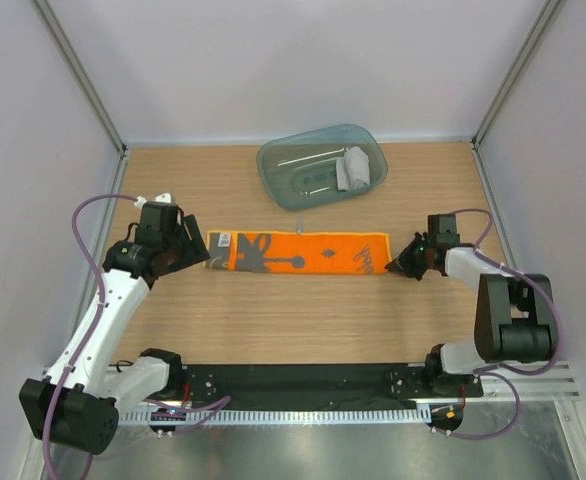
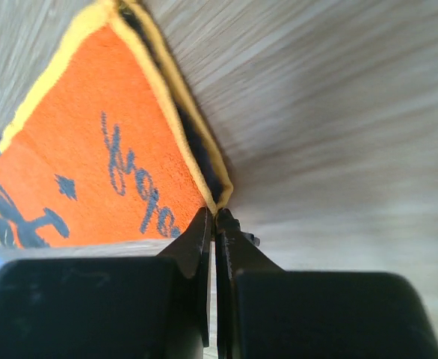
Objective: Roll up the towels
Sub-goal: Fold the towel
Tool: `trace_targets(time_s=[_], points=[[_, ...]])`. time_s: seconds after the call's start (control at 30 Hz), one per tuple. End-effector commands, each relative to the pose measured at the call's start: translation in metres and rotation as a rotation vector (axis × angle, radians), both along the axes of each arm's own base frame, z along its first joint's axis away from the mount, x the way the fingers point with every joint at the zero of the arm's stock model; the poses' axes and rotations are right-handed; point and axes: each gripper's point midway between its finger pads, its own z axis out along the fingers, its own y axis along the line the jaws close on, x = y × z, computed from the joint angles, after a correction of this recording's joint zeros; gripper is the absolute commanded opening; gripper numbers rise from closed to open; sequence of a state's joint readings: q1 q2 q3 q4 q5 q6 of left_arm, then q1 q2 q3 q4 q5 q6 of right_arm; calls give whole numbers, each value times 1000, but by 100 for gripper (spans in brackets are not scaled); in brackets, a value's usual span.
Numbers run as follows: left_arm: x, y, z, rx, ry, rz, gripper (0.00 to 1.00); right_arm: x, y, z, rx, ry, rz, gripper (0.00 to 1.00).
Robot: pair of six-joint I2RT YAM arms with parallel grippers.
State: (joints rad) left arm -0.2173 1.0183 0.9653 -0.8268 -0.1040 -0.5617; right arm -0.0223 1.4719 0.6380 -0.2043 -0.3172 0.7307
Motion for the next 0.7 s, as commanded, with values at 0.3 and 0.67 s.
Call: trace_targets(time_s=[0.3,0.67], points=[[-1,-3,-3,7,23,-61,67,9,-18,91,-320,-105,141,1],[-1,-3,-4,-11,20,-62,67,39,129,154,-260,-312,419,1]])
